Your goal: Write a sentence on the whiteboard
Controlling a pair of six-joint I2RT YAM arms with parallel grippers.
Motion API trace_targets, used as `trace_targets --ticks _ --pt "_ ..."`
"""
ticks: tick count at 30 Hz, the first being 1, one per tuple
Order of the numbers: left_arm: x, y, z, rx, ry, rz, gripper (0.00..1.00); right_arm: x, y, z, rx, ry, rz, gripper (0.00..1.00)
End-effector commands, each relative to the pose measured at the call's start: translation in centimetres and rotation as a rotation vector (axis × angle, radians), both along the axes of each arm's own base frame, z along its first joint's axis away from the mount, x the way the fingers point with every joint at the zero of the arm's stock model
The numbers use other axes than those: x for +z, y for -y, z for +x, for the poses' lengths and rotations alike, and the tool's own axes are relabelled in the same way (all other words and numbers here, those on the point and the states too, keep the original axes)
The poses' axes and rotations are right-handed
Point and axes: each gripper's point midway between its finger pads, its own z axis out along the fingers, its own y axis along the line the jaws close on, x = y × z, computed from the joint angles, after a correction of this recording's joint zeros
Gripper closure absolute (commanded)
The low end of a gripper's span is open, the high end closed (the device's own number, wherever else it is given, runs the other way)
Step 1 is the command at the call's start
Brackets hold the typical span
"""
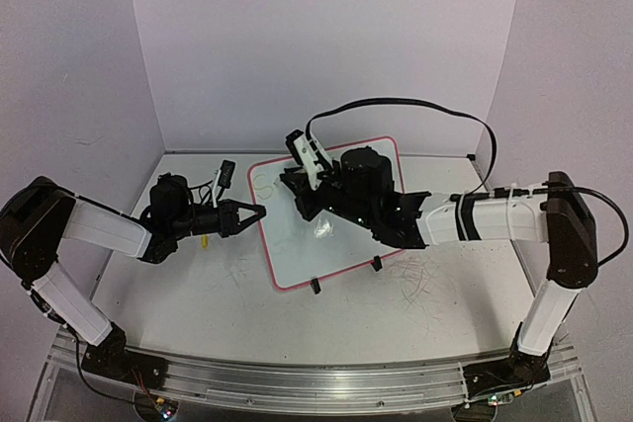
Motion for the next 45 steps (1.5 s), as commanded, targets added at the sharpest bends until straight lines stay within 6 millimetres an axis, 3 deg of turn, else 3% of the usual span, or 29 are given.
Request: trace_targets --ticks 1,29,45 --pt "0.8 0.0 0.2 0.004 0.046 0.013 1.0 2.3 -0.7 0.7 -0.021 0.047 0.056 1.0" --pt "0.9 0.1 0.2 0.0 0.049 0.011 1.0 -1.3 0.8 -0.2 -0.037 -0.05 0.015 1.0" --pt "1.0 0.1 0.1 -0.005 0.044 0.009 1.0 0.6 0.4 0.9 -0.07 -0.018 0.056 1.0"
